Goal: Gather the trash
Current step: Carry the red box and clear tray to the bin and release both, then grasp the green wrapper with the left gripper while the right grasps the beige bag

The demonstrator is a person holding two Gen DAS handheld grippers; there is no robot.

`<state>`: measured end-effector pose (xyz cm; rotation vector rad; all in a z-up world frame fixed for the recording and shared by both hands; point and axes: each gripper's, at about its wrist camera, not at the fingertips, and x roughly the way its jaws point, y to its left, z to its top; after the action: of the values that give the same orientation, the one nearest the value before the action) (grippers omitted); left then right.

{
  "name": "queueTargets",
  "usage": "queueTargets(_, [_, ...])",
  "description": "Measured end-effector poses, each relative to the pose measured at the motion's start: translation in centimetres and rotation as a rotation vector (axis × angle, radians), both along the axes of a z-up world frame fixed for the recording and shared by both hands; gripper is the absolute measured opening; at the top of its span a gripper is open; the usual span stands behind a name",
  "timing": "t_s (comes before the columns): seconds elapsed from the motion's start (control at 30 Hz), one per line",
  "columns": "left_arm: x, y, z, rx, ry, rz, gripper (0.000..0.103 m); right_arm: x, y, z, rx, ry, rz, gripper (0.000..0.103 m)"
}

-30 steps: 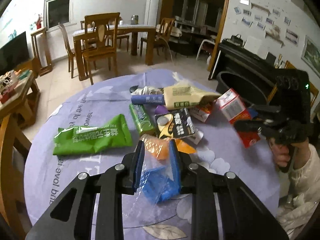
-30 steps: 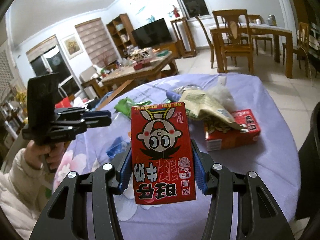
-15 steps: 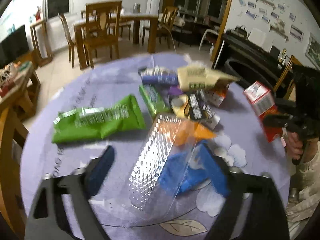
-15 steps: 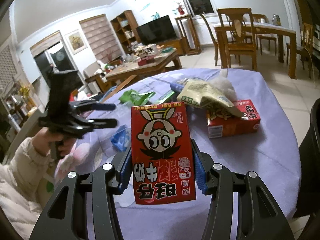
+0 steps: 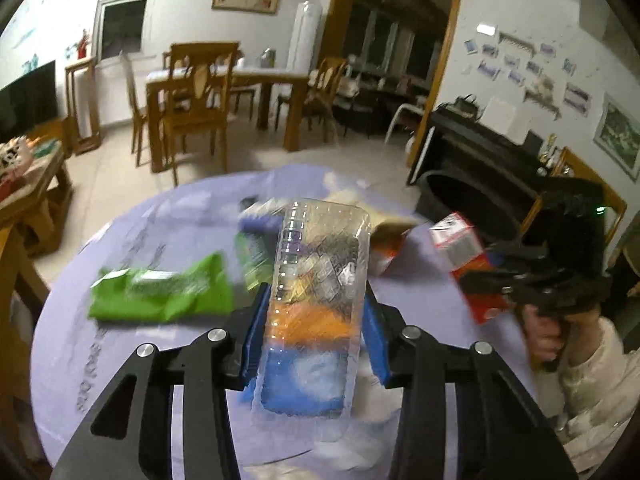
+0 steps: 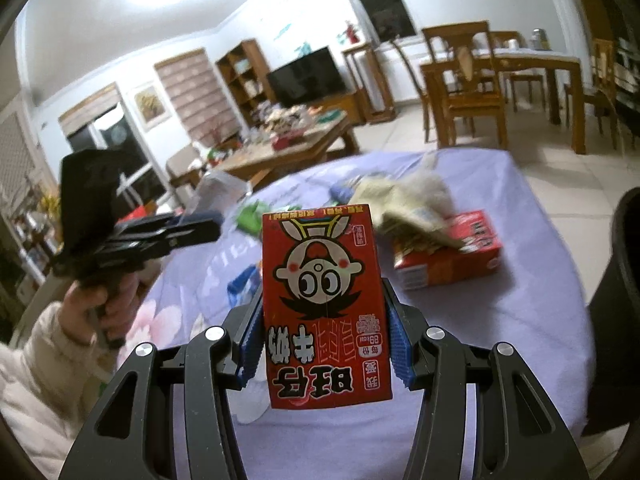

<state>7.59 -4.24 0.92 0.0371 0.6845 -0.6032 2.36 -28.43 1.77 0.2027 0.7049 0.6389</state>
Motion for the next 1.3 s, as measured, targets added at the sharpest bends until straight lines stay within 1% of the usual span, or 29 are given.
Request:
queueTargets(0.03, [-0.1,-0.8,0.3,-0.011,-0.006,-0.012,0.043,-0.1,-0.5,0.2,0.010,-0.008,-0.016,0.052])
queueTargets(0.17, [0.1,-5.4,1.2,-0.060,-0.023,-0.067,0.043,-0.4,-4.8,1.4,0.075,-0.054,-0.148,0.052])
queueTargets(0.3, [1.3,-10.3,1.2,-0.122,-0.001,-0.108,0.043,-1.1,-10.5,2.0,0.141,-0.095,-0.312,0.052])
queueTargets(0.37, [1.9,-12.4,0.9,-0.145,0.017,-0.126,0.043,-1.3,-13.7,2.0,0.170,-0.108,-0.398,0.052])
queueTargets(0.4, [2.3,-14.2,0.7,-0.151,0.026,-0.142,0.043,-1.5,-15.3,1.9,0.181,-0.113,-0.440,0.052])
queueTargets(0.53, [3.4,-19.5,0.3,-0.166,0.043,-0.185,0.043,-1.9,-20.6,1.1,0.195,-0.120,-0.572,0.052])
queueTargets(0.6, [4.3,-22.5,0.1,-0.179,0.058,-0.212,0.043,-2.1,-22.6,0.4,0.203,-0.114,-0.614,0.052])
queueTargets(0.7, [5.2,-25.6,-0.2,-0.188,0.067,-0.241,0.043,-2.1,-25.2,-0.8,0.208,-0.100,-0.665,0.052])
queueTargets(0.77, [5.9,-28.1,-0.7,-0.193,0.089,-0.263,0.043,-2.2,-26.7,-1.6,0.209,-0.087,-0.690,0.052])
queueTargets(0.93, [7.4,-31.6,-1.7,-0.200,0.127,-0.285,0.043,-2.4,-29.9,-3.9,0.216,-0.056,-0.732,0.052])
queueTargets(0.97, [7.5,-31.9,-1.9,-0.196,0.127,-0.284,0.046,-2.4,-30.3,-4.3,0.217,-0.050,-0.738,0.052])
queueTargets(1.0, [7.7,-32.5,-2.1,-0.187,0.123,-0.277,0.047,-2.4,-30.7,-4.6,0.218,-0.044,-0.745,0.053])
queueTargets(1.03, [7.8,-32.9,-2.2,-0.172,0.115,-0.271,0.051,-2.4,-31.0,-4.8,0.220,-0.039,-0.753,0.053])
queueTargets(1.07, [7.7,-33.4,-2.3,-0.141,0.101,-0.266,0.058,-2.2,-31.3,-5.1,0.224,-0.029,-0.761,0.053])
queueTargets(1.1, [7.5,-33.6,-2.3,-0.122,0.088,-0.263,0.064,-2.3,-31.5,-5.3,0.227,-0.020,-0.766,0.056])
queueTargets(1.13, [7.3,-33.7,-2.2,-0.109,0.069,-0.258,0.076,-2.3,-31.8,-5.6,0.229,-0.011,-0.772,0.060])
queueTargets(1.17, [7.0,-33.7,-2.0,-0.102,0.049,-0.254,0.083,-2.9,-31.7,-5.7,0.230,-0.007,-0.777,0.067])
queueTargets(1.2, [6.6,-33.4,-1.8,-0.100,0.029,-0.254,0.086,-2.9,-31.6,-5.7,0.232,-0.003,-0.782,0.071])
queueTargets(1.3, [6.1,-32.8,-1.4,-0.086,0.010,-0.262,0.088,-3.3,-31.5,-5.6,0.221,-0.007,-0.790,0.072])
